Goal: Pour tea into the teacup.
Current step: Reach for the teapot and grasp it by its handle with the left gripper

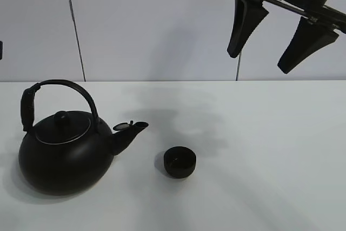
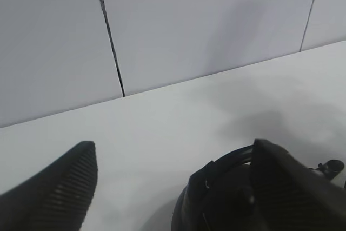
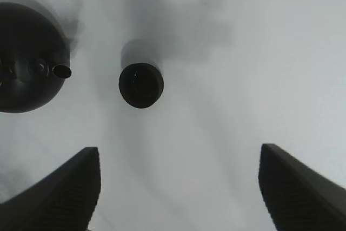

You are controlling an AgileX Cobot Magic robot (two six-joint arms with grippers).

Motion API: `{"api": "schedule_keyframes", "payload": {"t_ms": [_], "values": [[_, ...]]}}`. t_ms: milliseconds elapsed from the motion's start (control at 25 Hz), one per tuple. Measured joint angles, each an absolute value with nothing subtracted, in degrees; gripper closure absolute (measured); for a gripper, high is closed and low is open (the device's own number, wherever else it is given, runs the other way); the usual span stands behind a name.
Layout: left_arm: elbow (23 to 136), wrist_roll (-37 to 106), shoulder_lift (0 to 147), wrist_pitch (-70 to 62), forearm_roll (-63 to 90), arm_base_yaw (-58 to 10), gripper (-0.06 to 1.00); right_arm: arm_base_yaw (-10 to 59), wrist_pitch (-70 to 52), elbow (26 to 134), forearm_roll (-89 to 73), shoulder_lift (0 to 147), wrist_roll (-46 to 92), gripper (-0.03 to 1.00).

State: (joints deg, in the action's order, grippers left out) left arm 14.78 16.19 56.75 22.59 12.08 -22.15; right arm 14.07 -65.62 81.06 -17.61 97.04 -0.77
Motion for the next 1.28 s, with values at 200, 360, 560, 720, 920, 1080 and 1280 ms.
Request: {"api": "schedule_keyframes", "payload": {"t_ms": [200,360,560,720,920,1080,1280], "values": [[14.56,15.98,56.75,23.33,10.82,-22.15,0.40,14.07,-65.37,81.06,-17.61,96.98,-0.77,0.41],[14.56,15.98,56.75,23.56,8.84,-22.15,0.40,14.07,-65.37,81.06,-17.61,96.98,-0.77,0.41],[14.56,13.58,61.43,23.91,6.86,-22.15,0.40,14.07,-65.37,81.06,-17.61,96.98,-0.77,0.41],[14.56,10.04,67.83,29.28,2.64,-22.15,0.40,14.07,-65.37,81.06,-17.61,96.98,-0.77,0.41],[14.56,9.26,76.29,37.32,1.81,-22.15,0.40,14.07,-65.37,81.06,-17.61,96.98,-0.77,0.41],[14.56,8.88,82.21,43.23,1.81,-22.15,0.40,14.07,-65.37,81.06,-17.61,96.98,-0.77,0.41],[14.78,8.83,88.25,50.57,1.81,-22.15,0.40,14.07,-65.43,81.06,-17.61,96.98,-0.77,0.41]]}}
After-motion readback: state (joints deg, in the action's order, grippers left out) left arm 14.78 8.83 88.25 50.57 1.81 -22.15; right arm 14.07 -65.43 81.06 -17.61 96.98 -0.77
